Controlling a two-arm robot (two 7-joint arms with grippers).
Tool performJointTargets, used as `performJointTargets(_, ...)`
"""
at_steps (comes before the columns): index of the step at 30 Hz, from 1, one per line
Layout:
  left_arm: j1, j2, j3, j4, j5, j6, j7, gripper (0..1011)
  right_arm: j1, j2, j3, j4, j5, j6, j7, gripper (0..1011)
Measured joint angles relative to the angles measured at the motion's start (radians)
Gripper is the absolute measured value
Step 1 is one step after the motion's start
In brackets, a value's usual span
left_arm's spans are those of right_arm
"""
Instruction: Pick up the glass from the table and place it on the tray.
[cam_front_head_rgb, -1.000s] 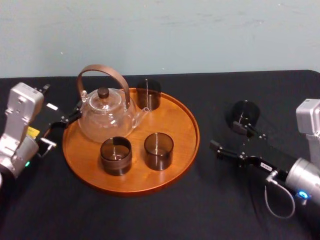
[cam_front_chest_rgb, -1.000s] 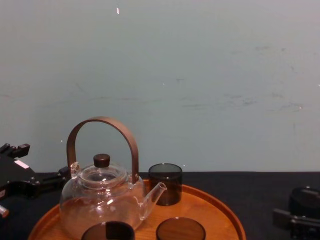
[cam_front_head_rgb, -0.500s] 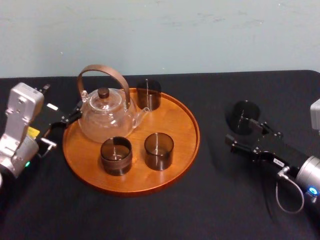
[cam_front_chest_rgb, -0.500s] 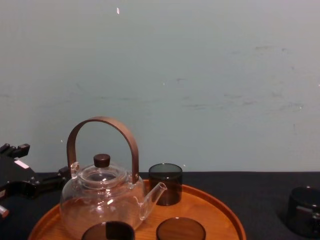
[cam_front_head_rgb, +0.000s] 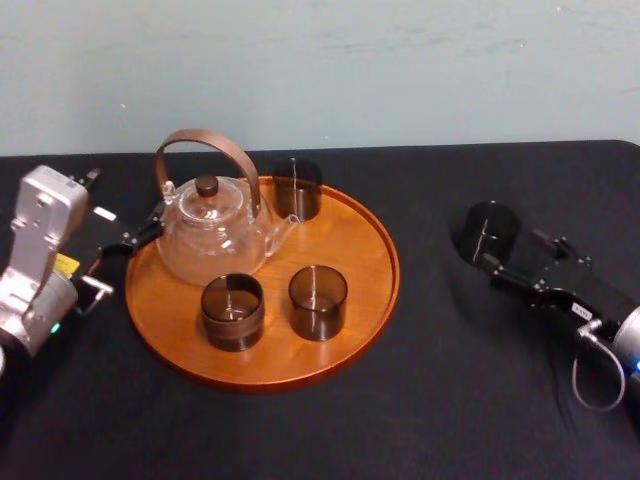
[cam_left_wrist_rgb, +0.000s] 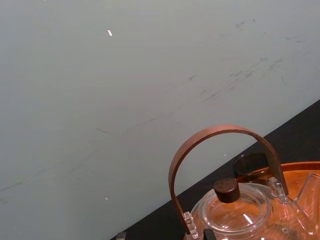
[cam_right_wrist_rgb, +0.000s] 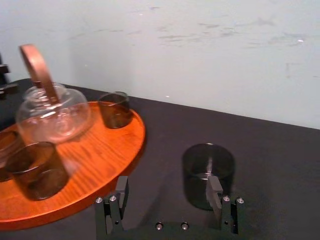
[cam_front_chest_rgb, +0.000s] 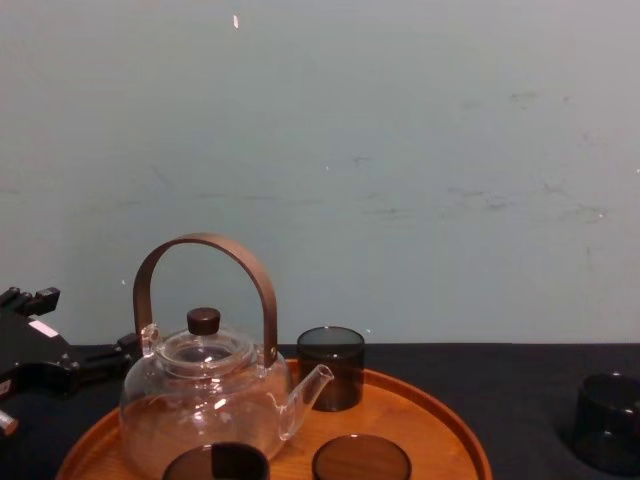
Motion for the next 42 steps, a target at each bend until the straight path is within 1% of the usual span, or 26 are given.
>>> performJointTargets(3, 0.0, 0.0, 0.0, 0.0, 0.0, 0.0, 0.0, 1001, 0.018, -0.006, 0.01, 0.028, 0.003, 0.008, -0.004, 1002)
performJointTargets(8, 0.0, 0.0, 0.0, 0.0, 0.0, 0.0, 0.0, 1002, 0.038, -0.013, 0.017, 0.055, 0.005, 0.016, -0.006, 1002)
performJointTargets(17, 0.0, 0.0, 0.0, 0.0, 0.0, 0.0, 0.0, 1001, 0.078, -0.025, 0.016, 0.103, 0.003, 0.03, -0.006, 1002)
performJointTargets(26, 0.0, 0.0, 0.0, 0.0, 0.0, 0.0, 0.0, 1001, 0.137, -0.042, -0.009, 0.16, -0.016, 0.052, 0.004, 1002)
performJointTargets(29, 0.0, 0.0, 0.0, 0.0, 0.0, 0.0, 0.0, 1001, 0.165, -0.05, -0.024, 0.188, -0.029, 0.059, 0.006, 1002)
performJointTargets(35, 0.0, 0.0, 0.0, 0.0, 0.0, 0.0, 0.0, 1001, 0.202, -0.063, -0.039, 0.229, -0.047, 0.065, 0.008, 1002)
performJointTargets(42, 0.0, 0.0, 0.0, 0.0, 0.0, 0.0, 0.0, 1001, 0.218, -0.07, -0.046, 0.251, -0.058, 0.067, 0.01, 1002)
